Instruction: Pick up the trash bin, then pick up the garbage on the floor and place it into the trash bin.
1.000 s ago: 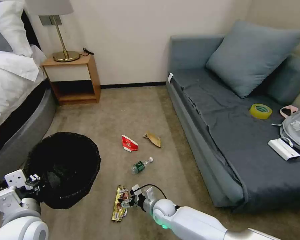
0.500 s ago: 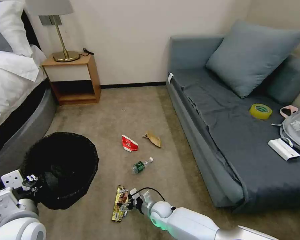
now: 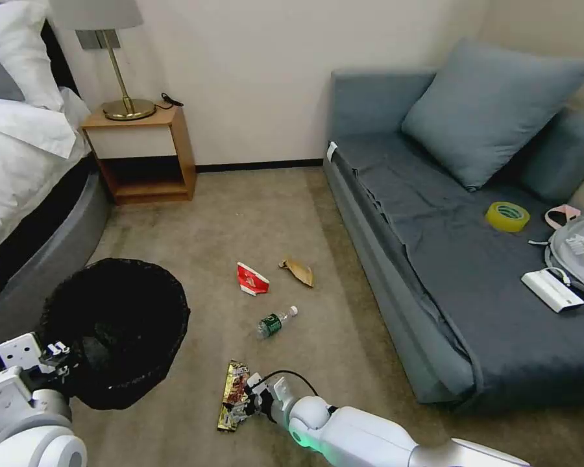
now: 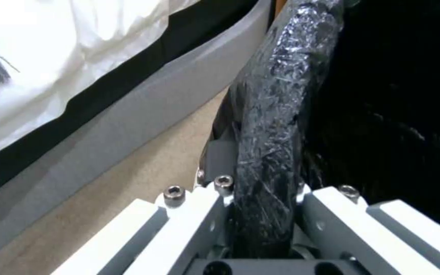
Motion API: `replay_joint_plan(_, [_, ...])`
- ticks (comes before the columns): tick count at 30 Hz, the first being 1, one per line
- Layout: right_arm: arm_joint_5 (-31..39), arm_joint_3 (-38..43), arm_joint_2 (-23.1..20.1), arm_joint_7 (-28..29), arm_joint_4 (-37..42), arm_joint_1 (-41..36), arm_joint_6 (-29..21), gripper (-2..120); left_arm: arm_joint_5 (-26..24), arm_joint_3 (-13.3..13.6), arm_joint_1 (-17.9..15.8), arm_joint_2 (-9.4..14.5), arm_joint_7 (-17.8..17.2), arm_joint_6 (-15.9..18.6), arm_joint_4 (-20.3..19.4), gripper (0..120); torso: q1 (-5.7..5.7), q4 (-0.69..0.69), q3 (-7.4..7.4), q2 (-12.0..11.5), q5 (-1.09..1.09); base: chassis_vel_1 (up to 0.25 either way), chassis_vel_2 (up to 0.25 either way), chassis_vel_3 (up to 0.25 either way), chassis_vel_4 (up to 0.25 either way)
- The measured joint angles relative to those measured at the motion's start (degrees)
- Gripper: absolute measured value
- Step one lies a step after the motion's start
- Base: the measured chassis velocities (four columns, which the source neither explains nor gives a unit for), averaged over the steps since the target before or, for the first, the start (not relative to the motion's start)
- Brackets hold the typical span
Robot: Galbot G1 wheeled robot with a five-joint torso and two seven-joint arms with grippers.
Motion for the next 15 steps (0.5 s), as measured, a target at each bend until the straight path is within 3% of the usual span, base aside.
replay_joint_plan(15, [-1.7,0.9,-0.3,-0.2,-1.6,0.8,1.2,100,-0.1,-0.4,0.3,0.1,0.1,-0.5,-0.1,2,0.00,0.00,0.00,0.0,0.00,0.000,0.000,0.000,0.000])
